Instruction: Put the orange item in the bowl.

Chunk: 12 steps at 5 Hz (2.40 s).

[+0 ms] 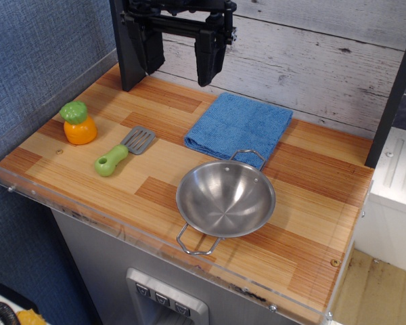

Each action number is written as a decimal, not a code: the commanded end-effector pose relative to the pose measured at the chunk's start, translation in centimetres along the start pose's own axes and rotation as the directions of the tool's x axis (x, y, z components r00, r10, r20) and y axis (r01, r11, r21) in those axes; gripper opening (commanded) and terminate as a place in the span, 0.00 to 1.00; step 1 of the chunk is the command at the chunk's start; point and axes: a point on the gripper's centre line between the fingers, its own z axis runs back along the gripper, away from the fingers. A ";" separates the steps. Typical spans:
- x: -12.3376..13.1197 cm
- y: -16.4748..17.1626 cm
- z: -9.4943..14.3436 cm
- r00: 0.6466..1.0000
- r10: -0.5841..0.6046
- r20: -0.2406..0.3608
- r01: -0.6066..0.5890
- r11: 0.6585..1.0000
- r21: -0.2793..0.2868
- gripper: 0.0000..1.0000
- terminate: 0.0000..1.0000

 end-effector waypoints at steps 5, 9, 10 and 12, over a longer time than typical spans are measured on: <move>0.0 11.1 0.9 0.989 0.074 0.127 -0.076 0.997 0.014 1.00 0.00; 1.8 17.5 -5.6 0.995 0.094 0.010 -0.095 0.985 0.144 1.00 0.00; 1.3 17.5 -6.1 0.997 0.074 -0.001 -0.073 0.988 0.136 1.00 0.00; -0.6 17.9 -7.0 0.995 0.093 -0.021 -0.090 0.990 0.107 1.00 0.00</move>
